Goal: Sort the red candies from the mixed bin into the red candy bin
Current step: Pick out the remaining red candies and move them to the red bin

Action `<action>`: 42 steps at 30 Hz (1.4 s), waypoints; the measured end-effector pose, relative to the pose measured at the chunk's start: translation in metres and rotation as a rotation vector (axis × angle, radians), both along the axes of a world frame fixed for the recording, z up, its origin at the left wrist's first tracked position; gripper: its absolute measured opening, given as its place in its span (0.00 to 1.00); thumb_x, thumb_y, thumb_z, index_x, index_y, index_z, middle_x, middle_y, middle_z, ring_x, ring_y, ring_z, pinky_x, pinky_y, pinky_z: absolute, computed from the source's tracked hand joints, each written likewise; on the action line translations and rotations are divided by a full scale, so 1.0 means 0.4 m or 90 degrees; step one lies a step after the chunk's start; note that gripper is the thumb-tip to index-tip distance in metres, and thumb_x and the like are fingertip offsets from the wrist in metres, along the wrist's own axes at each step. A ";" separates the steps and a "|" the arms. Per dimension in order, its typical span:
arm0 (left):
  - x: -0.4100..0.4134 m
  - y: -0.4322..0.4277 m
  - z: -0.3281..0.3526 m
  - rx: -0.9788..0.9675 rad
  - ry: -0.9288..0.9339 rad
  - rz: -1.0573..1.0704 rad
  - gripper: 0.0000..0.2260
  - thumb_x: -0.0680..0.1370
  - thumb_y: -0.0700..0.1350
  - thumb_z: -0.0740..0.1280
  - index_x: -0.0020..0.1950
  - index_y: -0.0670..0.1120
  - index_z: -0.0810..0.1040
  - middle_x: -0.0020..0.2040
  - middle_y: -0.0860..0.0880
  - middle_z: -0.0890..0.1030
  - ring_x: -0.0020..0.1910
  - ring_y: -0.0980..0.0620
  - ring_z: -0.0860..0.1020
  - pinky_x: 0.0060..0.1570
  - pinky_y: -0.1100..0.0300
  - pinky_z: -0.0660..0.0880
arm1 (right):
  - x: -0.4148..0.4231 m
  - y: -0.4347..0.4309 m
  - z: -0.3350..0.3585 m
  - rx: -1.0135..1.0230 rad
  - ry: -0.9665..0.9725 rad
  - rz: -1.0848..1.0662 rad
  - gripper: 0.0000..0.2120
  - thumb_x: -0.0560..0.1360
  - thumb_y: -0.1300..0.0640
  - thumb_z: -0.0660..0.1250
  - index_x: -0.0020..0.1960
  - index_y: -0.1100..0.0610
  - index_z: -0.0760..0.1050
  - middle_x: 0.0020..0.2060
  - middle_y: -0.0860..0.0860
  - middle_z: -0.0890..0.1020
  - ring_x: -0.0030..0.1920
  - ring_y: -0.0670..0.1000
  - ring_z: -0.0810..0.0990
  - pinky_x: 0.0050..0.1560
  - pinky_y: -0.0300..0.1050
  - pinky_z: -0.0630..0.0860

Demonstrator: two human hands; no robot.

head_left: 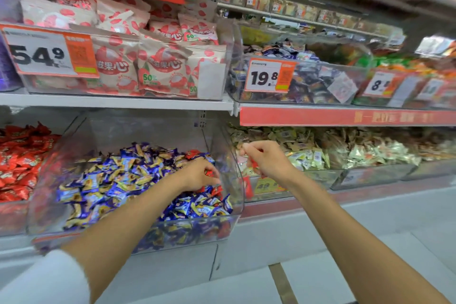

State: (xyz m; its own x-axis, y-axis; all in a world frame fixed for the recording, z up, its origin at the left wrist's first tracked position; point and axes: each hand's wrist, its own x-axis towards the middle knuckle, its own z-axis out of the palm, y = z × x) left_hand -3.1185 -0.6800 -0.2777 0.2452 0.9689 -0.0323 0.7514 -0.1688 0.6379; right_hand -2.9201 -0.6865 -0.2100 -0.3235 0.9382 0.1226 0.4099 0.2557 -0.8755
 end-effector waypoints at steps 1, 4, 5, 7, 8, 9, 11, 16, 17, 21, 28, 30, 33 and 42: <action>0.010 0.016 -0.013 -0.031 0.035 -0.003 0.14 0.74 0.49 0.71 0.57 0.44 0.81 0.50 0.53 0.78 0.50 0.56 0.76 0.48 0.64 0.69 | 0.000 0.002 -0.004 -0.007 0.003 0.005 0.18 0.81 0.57 0.60 0.40 0.69 0.75 0.26 0.52 0.73 0.19 0.44 0.64 0.20 0.34 0.60; 0.019 0.038 -0.048 -0.096 0.129 -0.015 0.16 0.75 0.51 0.71 0.59 0.44 0.81 0.57 0.48 0.81 0.56 0.50 0.77 0.53 0.59 0.71 | 0.001 0.016 -0.010 -0.039 0.023 0.008 0.21 0.80 0.52 0.63 0.45 0.72 0.76 0.28 0.48 0.78 0.24 0.49 0.65 0.23 0.38 0.61; 0.021 0.037 -0.051 -0.101 0.129 -0.012 0.16 0.74 0.50 0.71 0.58 0.42 0.81 0.54 0.46 0.82 0.53 0.49 0.78 0.51 0.58 0.72 | 0.003 0.018 -0.008 -0.046 0.034 0.011 0.20 0.79 0.52 0.63 0.47 0.71 0.77 0.27 0.47 0.77 0.25 0.49 0.65 0.23 0.39 0.61; 0.015 0.029 -0.050 -0.056 0.063 0.014 0.15 0.73 0.49 0.72 0.52 0.39 0.82 0.42 0.46 0.79 0.41 0.51 0.75 0.41 0.59 0.69 | 0.006 0.019 -0.005 -0.049 0.043 0.023 0.18 0.79 0.51 0.63 0.50 0.68 0.78 0.25 0.47 0.75 0.24 0.48 0.64 0.23 0.38 0.61; 0.008 0.022 -0.046 -0.021 0.011 0.041 0.12 0.73 0.48 0.73 0.48 0.39 0.81 0.39 0.48 0.77 0.39 0.52 0.73 0.40 0.60 0.67 | 0.005 0.018 -0.002 -0.049 0.042 0.028 0.18 0.79 0.51 0.64 0.49 0.67 0.79 0.25 0.47 0.75 0.24 0.48 0.65 0.23 0.38 0.62; -0.004 0.014 -0.039 0.006 -0.044 0.069 0.11 0.72 0.46 0.74 0.45 0.40 0.80 0.39 0.49 0.77 0.39 0.51 0.74 0.40 0.60 0.68 | 0.001 0.016 -0.002 -0.049 0.040 0.031 0.16 0.79 0.50 0.64 0.47 0.64 0.79 0.25 0.48 0.75 0.24 0.48 0.65 0.23 0.38 0.62; -0.029 -0.009 -0.021 0.038 -0.114 0.092 0.10 0.72 0.45 0.74 0.45 0.40 0.78 0.40 0.46 0.79 0.40 0.48 0.77 0.40 0.58 0.72 | -0.013 0.006 -0.003 -0.057 0.037 0.038 0.12 0.78 0.51 0.65 0.42 0.58 0.79 0.27 0.50 0.75 0.24 0.49 0.65 0.23 0.38 0.62; -0.080 -0.115 0.063 0.131 -0.125 0.130 0.07 0.77 0.47 0.68 0.53 0.47 0.79 0.46 0.47 0.82 0.42 0.51 0.79 0.44 0.56 0.74 | -0.066 -0.025 0.008 0.014 -0.015 0.017 0.02 0.75 0.61 0.69 0.48 0.57 0.78 0.29 0.48 0.73 0.23 0.40 0.68 0.25 0.32 0.64; -0.099 -0.141 0.078 0.137 -0.120 0.141 0.06 0.77 0.47 0.68 0.53 0.48 0.79 0.43 0.49 0.81 0.36 0.53 0.78 0.39 0.57 0.74 | -0.079 -0.034 0.015 0.035 -0.040 0.009 0.03 0.75 0.61 0.69 0.49 0.57 0.78 0.30 0.49 0.73 0.24 0.40 0.69 0.26 0.30 0.65; -0.215 -0.271 0.134 0.165 -0.110 0.198 0.07 0.74 0.50 0.71 0.43 0.49 0.78 0.31 0.52 0.76 0.25 0.57 0.72 0.28 0.65 0.67 | -0.168 -0.094 0.030 0.043 -0.008 0.034 0.06 0.75 0.65 0.67 0.50 0.57 0.75 0.35 0.53 0.75 0.25 0.40 0.71 0.26 0.32 0.66; -0.592 -0.515 0.176 0.277 -0.029 0.412 0.07 0.72 0.45 0.74 0.46 0.44 0.80 0.38 0.46 0.80 0.36 0.52 0.73 0.38 0.58 0.66 | -0.542 -0.228 0.016 0.079 -0.033 0.263 0.11 0.75 0.68 0.63 0.45 0.53 0.72 0.34 0.48 0.73 0.29 0.42 0.68 0.33 0.37 0.66; -0.714 -0.546 0.166 0.276 0.011 0.505 0.09 0.72 0.46 0.74 0.48 0.43 0.80 0.40 0.46 0.80 0.39 0.49 0.75 0.38 0.59 0.64 | -0.676 -0.255 0.029 0.147 -0.052 0.316 0.11 0.73 0.70 0.62 0.45 0.54 0.72 0.32 0.45 0.71 0.28 0.40 0.67 0.34 0.35 0.64; -0.852 -0.537 0.151 0.258 0.029 0.593 0.11 0.72 0.47 0.73 0.51 0.43 0.80 0.43 0.45 0.81 0.44 0.46 0.78 0.42 0.58 0.67 | -0.870 -0.262 0.037 0.287 -0.110 0.357 0.10 0.70 0.69 0.63 0.47 0.56 0.73 0.38 0.48 0.72 0.35 0.42 0.68 0.42 0.40 0.66; -0.968 -0.535 0.118 0.062 0.097 0.503 0.44 0.56 0.75 0.62 0.69 0.57 0.70 0.73 0.47 0.67 0.74 0.45 0.61 0.72 0.45 0.57 | -0.973 -0.195 -0.018 0.366 -0.404 0.315 0.25 0.77 0.45 0.63 0.72 0.50 0.66 0.70 0.52 0.69 0.71 0.55 0.62 0.70 0.52 0.56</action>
